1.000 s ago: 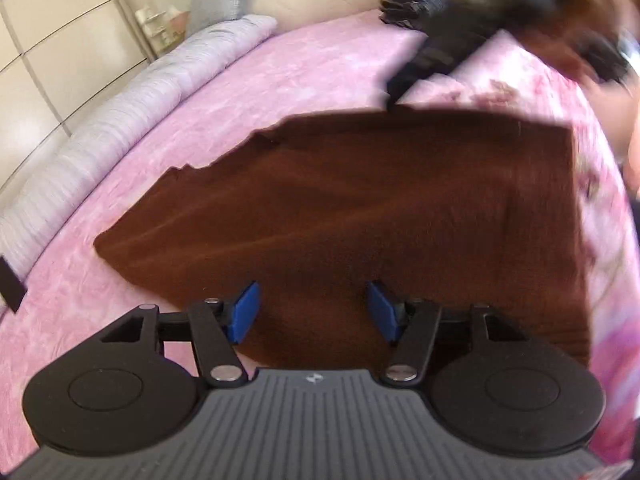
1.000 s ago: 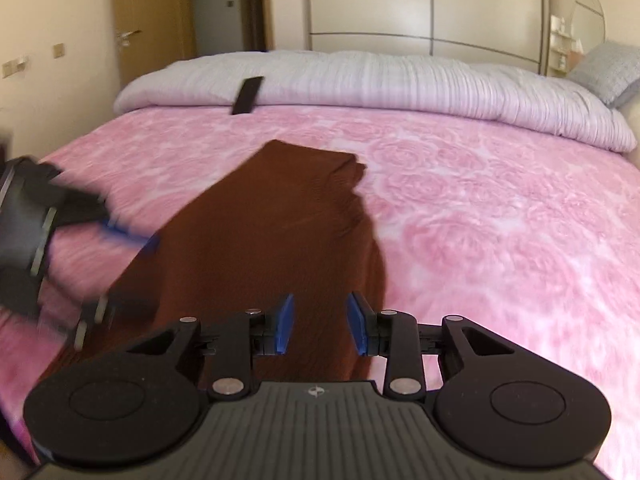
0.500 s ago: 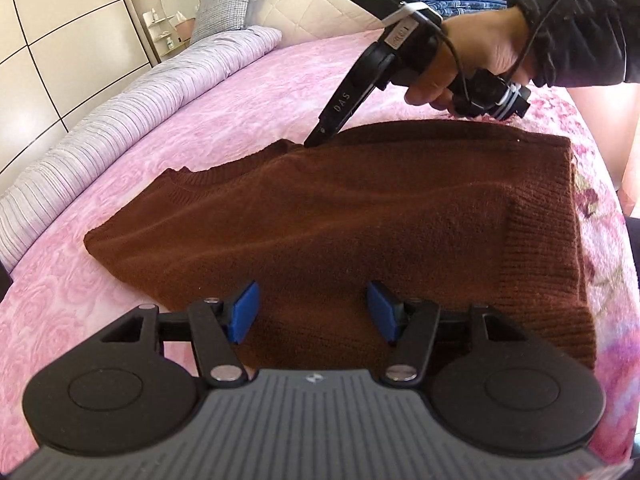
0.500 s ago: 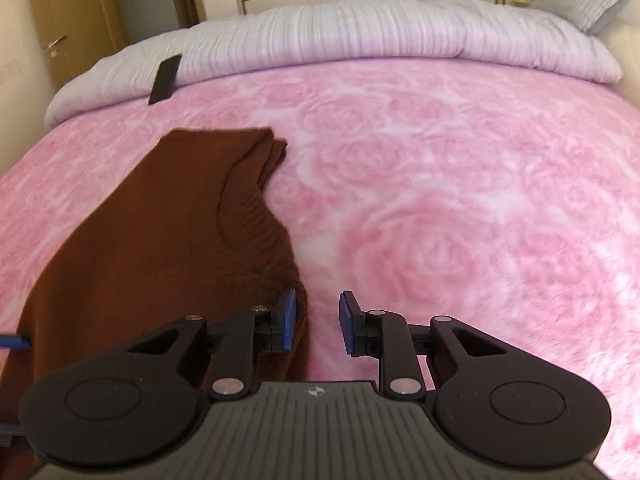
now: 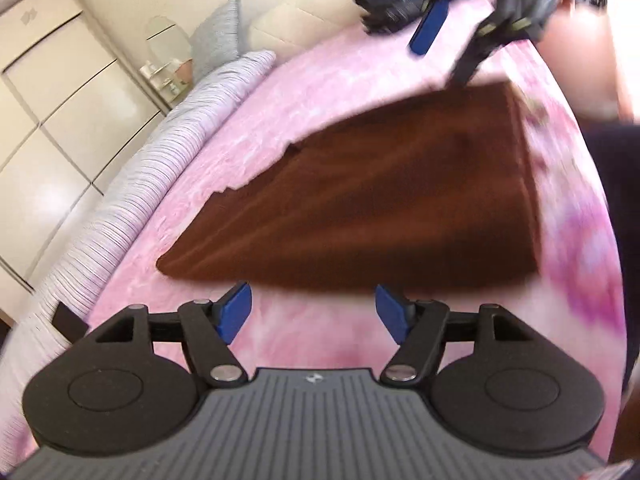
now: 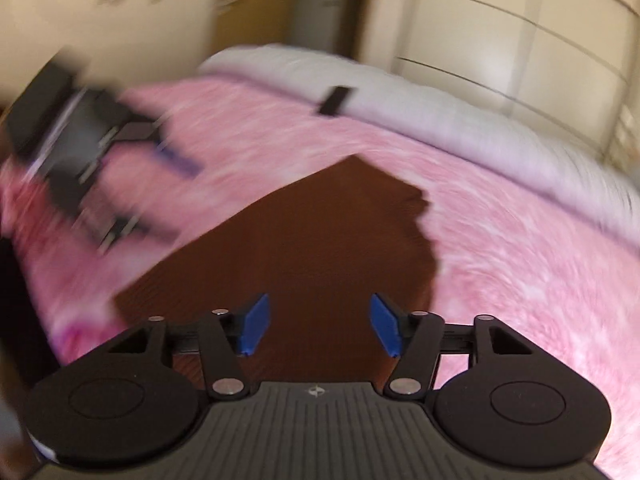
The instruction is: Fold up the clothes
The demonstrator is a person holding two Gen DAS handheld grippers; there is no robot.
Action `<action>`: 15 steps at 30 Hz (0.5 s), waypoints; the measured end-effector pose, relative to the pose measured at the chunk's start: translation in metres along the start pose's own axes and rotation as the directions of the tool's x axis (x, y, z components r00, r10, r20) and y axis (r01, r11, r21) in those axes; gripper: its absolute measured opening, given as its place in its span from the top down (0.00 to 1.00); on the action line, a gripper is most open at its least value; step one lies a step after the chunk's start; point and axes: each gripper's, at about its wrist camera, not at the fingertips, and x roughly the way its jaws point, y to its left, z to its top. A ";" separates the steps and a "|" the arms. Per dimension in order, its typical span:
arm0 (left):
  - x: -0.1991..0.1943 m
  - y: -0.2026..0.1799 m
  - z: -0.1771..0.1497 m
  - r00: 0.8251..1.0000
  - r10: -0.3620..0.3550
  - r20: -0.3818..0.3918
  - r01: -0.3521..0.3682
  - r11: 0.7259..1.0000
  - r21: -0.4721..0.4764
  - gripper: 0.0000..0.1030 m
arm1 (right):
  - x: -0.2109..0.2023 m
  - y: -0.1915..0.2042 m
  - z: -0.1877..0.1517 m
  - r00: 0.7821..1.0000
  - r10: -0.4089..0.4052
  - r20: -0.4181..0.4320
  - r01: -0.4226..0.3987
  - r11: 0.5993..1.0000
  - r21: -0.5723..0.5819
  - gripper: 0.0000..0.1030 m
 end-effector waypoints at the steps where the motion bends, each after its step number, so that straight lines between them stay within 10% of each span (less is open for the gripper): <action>1: -0.003 -0.004 -0.004 1.000 -0.003 -0.010 0.003 1.000 0.010 0.37 | -0.006 0.017 -0.005 1.000 0.006 -0.009 -0.007 0.999 -0.054 0.42; 15: 0.002 -0.037 -0.006 0.999 -0.042 0.034 0.035 0.982 0.188 0.28 | 0.037 0.106 -0.030 0.991 -0.136 -0.011 0.114 0.869 -0.482 0.36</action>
